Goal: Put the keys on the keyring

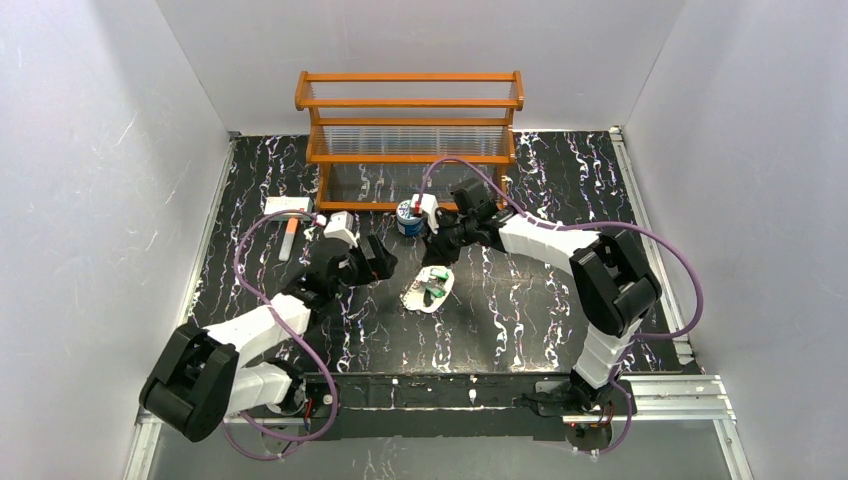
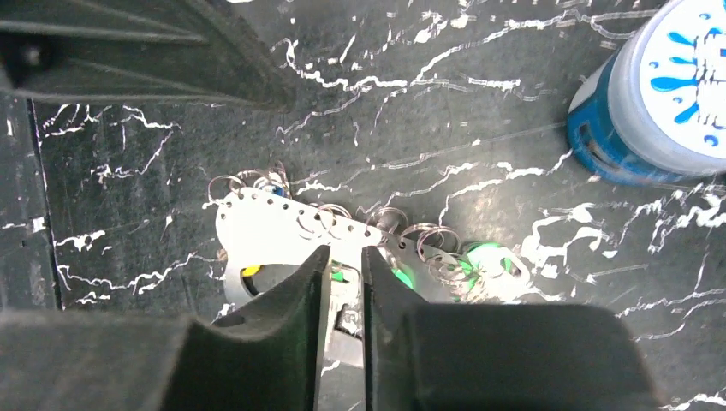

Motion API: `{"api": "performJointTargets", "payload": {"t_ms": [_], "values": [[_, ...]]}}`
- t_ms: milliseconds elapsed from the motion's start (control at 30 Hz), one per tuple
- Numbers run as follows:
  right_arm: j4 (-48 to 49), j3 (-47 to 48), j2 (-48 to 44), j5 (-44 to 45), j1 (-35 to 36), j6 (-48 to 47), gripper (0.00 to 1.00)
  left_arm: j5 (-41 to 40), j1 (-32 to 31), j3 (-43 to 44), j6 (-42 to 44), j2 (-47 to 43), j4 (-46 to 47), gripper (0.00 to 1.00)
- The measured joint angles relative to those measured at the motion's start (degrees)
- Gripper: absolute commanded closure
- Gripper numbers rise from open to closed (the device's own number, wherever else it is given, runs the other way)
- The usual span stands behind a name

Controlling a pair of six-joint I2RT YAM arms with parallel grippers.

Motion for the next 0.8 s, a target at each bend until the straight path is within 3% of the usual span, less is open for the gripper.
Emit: {"api": "performJointTargets", "payload": {"t_ms": [233, 433, 500, 567, 800], "values": [[13.2, -3.5, -0.3, -4.2, -2.3, 8.3, 0.46, -1.9, 4.2, 0.0, 0.6, -2.8, -2.8, 0.02], [19.9, -11.3, -6.1, -4.9, -9.5, 13.8, 0.31, -8.1, 4.5, -2.3, 3.3, -9.0, -0.5, 0.02], [21.6, -14.3, -9.5, -4.0, -11.9, 14.9, 0.2, -11.1, 4.5, -4.8, 5.3, -12.0, 2.1, 0.02], [24.0, -18.3, -13.8, -1.5, -14.5, 16.2, 0.02, -13.9, 4.5, -7.5, 7.6, -14.6, 4.6, 0.02], [31.8, -34.2, -27.0, 9.7, -20.9, 21.3, 0.01, -26.3, 4.5, -12.5, 20.0, -17.9, 11.8, 0.02]]}}
